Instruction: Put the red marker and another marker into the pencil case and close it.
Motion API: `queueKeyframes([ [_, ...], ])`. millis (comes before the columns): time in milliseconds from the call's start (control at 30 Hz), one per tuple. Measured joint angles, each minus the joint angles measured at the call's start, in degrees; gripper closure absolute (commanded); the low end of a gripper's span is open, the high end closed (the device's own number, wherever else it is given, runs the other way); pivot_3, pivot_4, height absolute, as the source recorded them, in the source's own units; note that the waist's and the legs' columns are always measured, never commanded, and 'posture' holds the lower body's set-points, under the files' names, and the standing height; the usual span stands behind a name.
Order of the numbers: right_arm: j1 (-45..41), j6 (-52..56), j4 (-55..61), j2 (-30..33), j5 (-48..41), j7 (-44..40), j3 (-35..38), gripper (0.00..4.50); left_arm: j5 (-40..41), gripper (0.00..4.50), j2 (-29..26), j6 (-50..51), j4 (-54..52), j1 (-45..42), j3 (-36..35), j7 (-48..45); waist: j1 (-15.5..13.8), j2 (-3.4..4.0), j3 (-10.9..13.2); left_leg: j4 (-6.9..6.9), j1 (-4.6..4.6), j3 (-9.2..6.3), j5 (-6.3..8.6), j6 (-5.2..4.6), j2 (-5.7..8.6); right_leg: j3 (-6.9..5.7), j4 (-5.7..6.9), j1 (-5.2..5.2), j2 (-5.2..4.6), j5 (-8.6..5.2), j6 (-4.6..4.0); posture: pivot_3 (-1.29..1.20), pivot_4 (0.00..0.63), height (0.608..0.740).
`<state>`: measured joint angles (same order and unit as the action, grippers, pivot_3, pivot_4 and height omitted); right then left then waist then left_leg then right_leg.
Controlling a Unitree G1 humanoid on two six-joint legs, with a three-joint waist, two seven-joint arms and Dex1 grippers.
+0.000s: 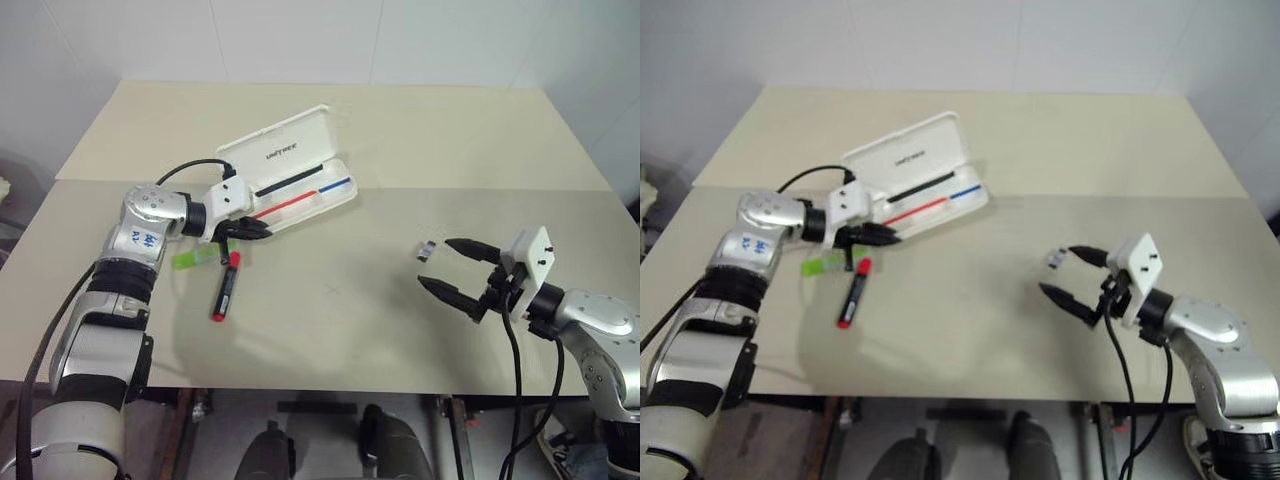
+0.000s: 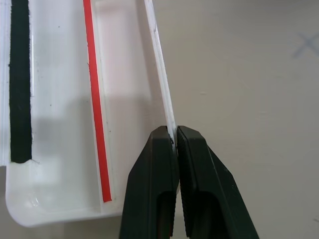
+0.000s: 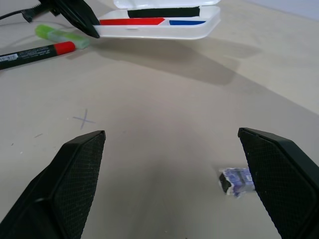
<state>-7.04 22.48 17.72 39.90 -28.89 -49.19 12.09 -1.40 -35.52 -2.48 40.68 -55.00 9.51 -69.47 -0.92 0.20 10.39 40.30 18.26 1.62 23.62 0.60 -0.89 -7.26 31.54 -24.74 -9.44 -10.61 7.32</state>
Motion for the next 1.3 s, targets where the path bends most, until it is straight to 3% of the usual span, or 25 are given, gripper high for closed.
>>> queueKeyframes([
  [467,1.6,0.2,0.4,1.0,-0.1,-0.2,0.6,0.00,-0.1,4.50,-2.3,6.4,-24.3,8.3,5.5,-9.1,-0.4,-0.01,0.0,0.01,0.04,0.01,0.01,-0.01,-0.01,0.03,0.00,0.01,0.00,0.00,0.00,0.00,0.150,0.740],
  [1300,3.4,0.3,2.1,1.4,-0.6,0.5,1.9,0.00,-1.3,4.50,-1.2,8.7,-34.1,15.6,10.3,-6.1,-0.4,-0.01,0.0,0.00,0.05,0.10,0.03,-0.04,-0.01,0.15,0.03,0.04,0.00,0.00,0.00,0.00,0.150,0.740],
])
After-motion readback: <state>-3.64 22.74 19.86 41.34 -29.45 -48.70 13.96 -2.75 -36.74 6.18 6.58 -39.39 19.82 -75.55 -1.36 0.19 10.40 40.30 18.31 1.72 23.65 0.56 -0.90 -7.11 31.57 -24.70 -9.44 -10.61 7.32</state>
